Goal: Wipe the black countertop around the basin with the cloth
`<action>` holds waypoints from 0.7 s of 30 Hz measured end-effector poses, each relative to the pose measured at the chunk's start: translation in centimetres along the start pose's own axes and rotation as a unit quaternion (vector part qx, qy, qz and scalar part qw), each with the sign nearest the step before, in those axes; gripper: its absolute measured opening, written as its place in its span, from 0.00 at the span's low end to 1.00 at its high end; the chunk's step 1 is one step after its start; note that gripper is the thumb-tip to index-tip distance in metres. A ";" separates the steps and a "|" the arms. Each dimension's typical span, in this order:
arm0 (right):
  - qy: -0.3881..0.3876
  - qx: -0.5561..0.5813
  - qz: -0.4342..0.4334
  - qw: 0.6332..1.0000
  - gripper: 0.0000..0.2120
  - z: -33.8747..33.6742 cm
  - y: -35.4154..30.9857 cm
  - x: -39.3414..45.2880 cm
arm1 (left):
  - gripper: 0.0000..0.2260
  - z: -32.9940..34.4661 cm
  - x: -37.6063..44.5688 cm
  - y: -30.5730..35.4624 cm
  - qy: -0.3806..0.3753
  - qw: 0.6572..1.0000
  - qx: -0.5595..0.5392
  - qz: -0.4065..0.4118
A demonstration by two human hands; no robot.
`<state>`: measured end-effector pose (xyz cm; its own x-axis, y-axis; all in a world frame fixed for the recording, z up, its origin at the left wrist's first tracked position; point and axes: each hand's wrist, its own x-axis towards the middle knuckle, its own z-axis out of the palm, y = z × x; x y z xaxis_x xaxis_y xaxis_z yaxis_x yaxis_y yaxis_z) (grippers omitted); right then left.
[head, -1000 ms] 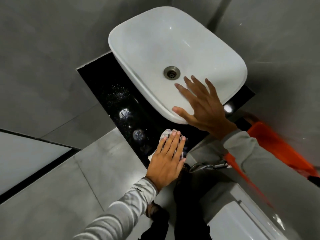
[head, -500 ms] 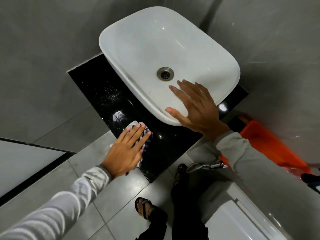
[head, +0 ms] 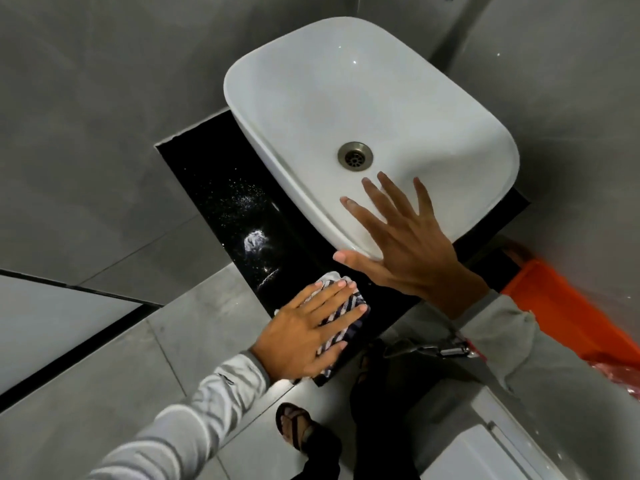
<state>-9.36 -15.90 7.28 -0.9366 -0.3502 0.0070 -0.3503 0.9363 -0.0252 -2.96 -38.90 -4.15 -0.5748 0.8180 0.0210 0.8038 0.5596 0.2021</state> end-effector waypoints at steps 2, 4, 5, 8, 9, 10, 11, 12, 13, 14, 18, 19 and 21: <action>-0.015 0.005 0.000 1.000 0.47 -0.1 0.2 0.3 | 0.29 -0.6 0.2 -3.6 -0.003 0.999 0.019 0.033; -0.009 0.014 0.002 1.000 0.47 -0.1 0.1 0.3 | 0.29 -1.7 0.4 -7.7 0.000 0.998 0.034 0.054; 0.002 0.020 0.007 1.000 0.47 -0.1 0.0 0.1 | 0.29 -2.3 0.6 -9.9 0.002 0.997 0.040 0.059; 0.023 0.029 0.023 0.999 0.48 0.1 -0.1 0.0 | 0.28 -4.6 1.7 -17.0 -0.012 0.996 0.063 0.065; 0.028 0.033 0.026 0.999 0.47 0.1 -0.1 0.1 | 0.28 -5.4 2.2 -19.4 -0.016 0.995 0.070 0.066; 0.032 0.033 0.027 0.999 0.47 0.1 -0.1 0.2 | 0.28 -6.1 2.5 -21.6 -0.019 0.995 0.077 0.063; 0.031 0.035 0.029 0.998 0.47 0.3 -0.1 0.4 | 0.28 -6.7 2.7 -23.9 -0.021 0.995 0.084 0.051; 0.029 0.036 0.032 0.998 0.47 0.2 -0.1 0.3 | 0.28 -7.3 2.9 -25.9 -0.022 0.995 0.093 0.028; 0.026 0.038 0.034 0.998 0.47 0.2 -0.1 0.2 | 0.27 -7.8 3.0 -27.6 -0.018 0.995 0.100 -0.006; 0.022 0.040 0.036 0.998 0.47 0.1 0.0 0.3 | 0.27 -8.2 3.2 -29.4 -0.007 0.993 0.106 -0.046; 0.017 0.050 0.039 0.998 0.46 -0.3 -0.2 0.1 | 0.26 -9.0 3.4 -33.0 0.031 0.977 0.101 -0.187; 0.017 0.054 0.040 0.998 0.46 -0.4 -0.3 0.1 | 0.26 -8.6 3.4 -32.9 0.045 0.973 0.092 -0.209; 0.014 0.057 0.041 0.997 0.46 -0.6 -0.4 0.3 | 0.27 -7.9 3.8 -31.0 0.084 0.946 0.051 -0.308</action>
<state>-9.45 -16.38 7.94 -0.9621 -0.2712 0.0279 -0.2724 0.9519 -0.1402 -31.30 -54.19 -2.62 -0.9482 0.3056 0.0871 0.3150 0.9401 0.1306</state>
